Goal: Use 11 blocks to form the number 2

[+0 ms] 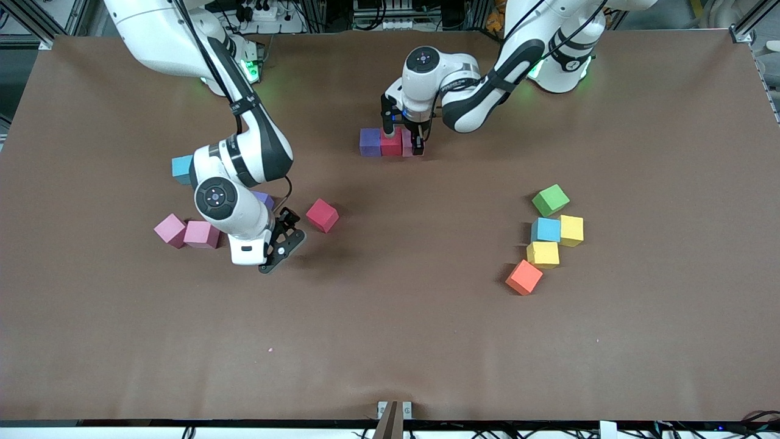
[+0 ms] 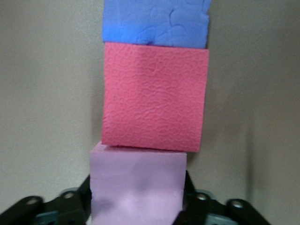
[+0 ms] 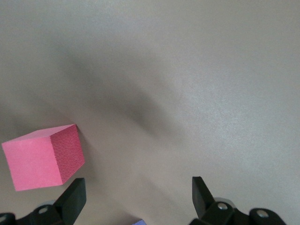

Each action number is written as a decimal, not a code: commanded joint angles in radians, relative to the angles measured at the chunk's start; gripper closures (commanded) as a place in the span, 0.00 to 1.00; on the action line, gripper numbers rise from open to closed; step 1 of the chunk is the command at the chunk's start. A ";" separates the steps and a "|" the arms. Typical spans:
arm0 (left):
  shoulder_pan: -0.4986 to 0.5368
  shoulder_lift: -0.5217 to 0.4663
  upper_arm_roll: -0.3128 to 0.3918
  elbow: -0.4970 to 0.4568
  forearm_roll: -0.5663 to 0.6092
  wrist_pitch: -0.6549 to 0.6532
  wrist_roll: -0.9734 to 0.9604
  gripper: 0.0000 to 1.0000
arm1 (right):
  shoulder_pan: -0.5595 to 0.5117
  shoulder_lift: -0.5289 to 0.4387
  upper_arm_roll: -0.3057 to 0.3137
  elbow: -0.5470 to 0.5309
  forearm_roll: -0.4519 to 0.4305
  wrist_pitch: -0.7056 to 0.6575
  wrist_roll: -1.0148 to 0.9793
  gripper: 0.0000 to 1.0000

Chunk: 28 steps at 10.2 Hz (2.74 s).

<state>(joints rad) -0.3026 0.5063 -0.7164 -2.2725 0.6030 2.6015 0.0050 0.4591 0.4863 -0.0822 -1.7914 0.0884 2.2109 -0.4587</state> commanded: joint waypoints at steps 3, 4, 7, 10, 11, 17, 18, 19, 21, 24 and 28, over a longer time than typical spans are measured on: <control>-0.006 0.002 -0.001 0.016 0.032 -0.006 -0.026 0.00 | 0.009 -0.020 -0.001 -0.014 0.010 0.003 -0.005 0.00; -0.004 -0.020 -0.005 0.013 0.032 -0.008 -0.023 0.00 | 0.021 -0.020 -0.001 -0.014 0.010 0.003 -0.005 0.00; 0.031 -0.084 -0.050 0.007 0.020 -0.066 -0.017 0.00 | 0.046 -0.018 -0.002 -0.016 0.010 0.004 0.009 0.00; 0.252 -0.100 -0.260 0.007 0.015 -0.153 -0.017 0.00 | 0.044 -0.018 -0.002 -0.014 0.010 0.006 0.009 0.00; 0.357 -0.097 -0.356 0.010 0.011 -0.181 -0.022 0.00 | 0.044 -0.018 -0.001 -0.014 0.010 0.007 0.011 0.00; 0.733 -0.077 -0.528 0.242 -0.127 -0.605 -0.037 0.00 | 0.150 -0.014 -0.001 -0.023 0.010 0.006 0.003 0.00; 0.740 -0.074 -0.484 0.305 -0.129 -0.667 -0.078 0.00 | 0.162 -0.012 -0.001 -0.032 0.010 0.006 0.002 0.00; 0.737 -0.072 -0.425 0.370 -0.134 -0.720 -0.130 0.00 | 0.171 -0.014 -0.001 -0.043 0.011 0.007 -0.001 0.00; 0.735 -0.049 -0.284 0.470 -0.135 -0.725 -0.171 0.00 | 0.184 -0.015 -0.001 -0.100 0.010 0.065 -0.012 0.00; 0.725 -0.008 -0.129 0.603 -0.134 -0.724 -0.169 0.00 | 0.204 -0.026 -0.001 -0.175 0.010 0.151 -0.011 0.00; 0.668 0.155 -0.089 0.743 -0.120 -0.701 -0.163 0.00 | 0.214 -0.022 -0.001 -0.218 0.010 0.223 -0.011 0.00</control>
<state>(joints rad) 0.4226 0.6024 -0.8261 -1.6177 0.4852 1.9134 -0.1437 0.6647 0.4873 -0.0769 -1.9638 0.0918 2.3961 -0.4606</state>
